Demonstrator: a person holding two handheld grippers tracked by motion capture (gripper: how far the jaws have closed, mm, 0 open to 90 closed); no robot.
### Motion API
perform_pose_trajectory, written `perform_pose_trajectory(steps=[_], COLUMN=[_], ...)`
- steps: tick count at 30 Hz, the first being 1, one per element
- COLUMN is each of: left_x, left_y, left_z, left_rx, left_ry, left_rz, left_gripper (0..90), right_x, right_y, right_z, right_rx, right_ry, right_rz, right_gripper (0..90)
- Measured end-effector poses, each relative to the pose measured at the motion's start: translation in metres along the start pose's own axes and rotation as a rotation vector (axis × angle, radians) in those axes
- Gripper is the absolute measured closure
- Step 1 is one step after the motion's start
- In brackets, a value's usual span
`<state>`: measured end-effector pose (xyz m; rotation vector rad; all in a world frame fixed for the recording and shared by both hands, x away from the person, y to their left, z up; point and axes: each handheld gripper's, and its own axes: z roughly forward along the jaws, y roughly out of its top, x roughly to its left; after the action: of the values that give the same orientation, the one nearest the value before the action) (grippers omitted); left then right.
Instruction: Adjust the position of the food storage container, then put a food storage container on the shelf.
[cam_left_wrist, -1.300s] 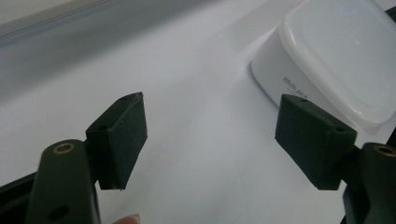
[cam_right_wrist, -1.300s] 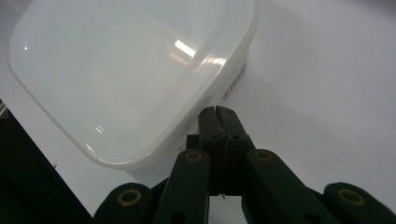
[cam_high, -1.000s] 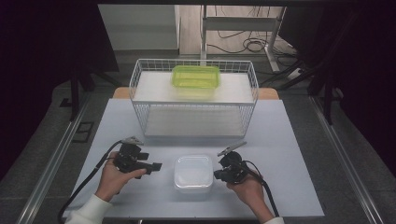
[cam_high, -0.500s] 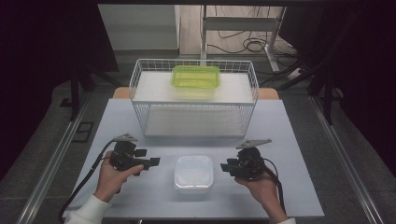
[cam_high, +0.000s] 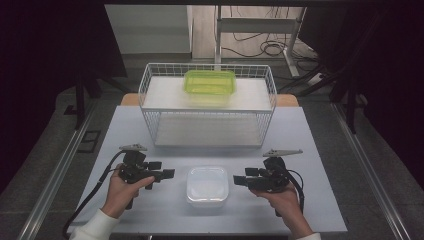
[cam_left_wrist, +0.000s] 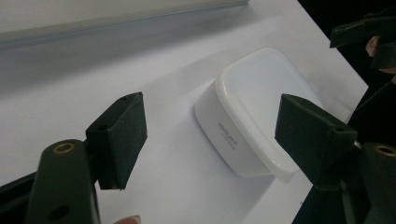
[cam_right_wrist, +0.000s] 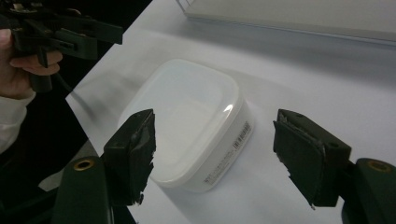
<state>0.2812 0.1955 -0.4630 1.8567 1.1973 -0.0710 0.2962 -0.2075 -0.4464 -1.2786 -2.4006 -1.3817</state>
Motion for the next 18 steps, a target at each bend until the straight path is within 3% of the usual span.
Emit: perform_pose_trajectory(steps=[9,18], left_x=[-0.001,-0.011], left_y=[-0.001,-0.006], left_z=[0.0,0.001], left_rx=[-0.003,-0.03], left_ry=[-0.008,-0.082], left_rz=[-0.004,-0.042], left_gripper=[25.0,26.0], right_x=[-0.004,-0.004], right_y=[-0.002,-0.003], right_z=[0.001,0.005], right_rx=[0.003,0.02], right_ry=[-0.002,0.002], right_rz=[0.027,0.042], right_gripper=[29.9,32.1])
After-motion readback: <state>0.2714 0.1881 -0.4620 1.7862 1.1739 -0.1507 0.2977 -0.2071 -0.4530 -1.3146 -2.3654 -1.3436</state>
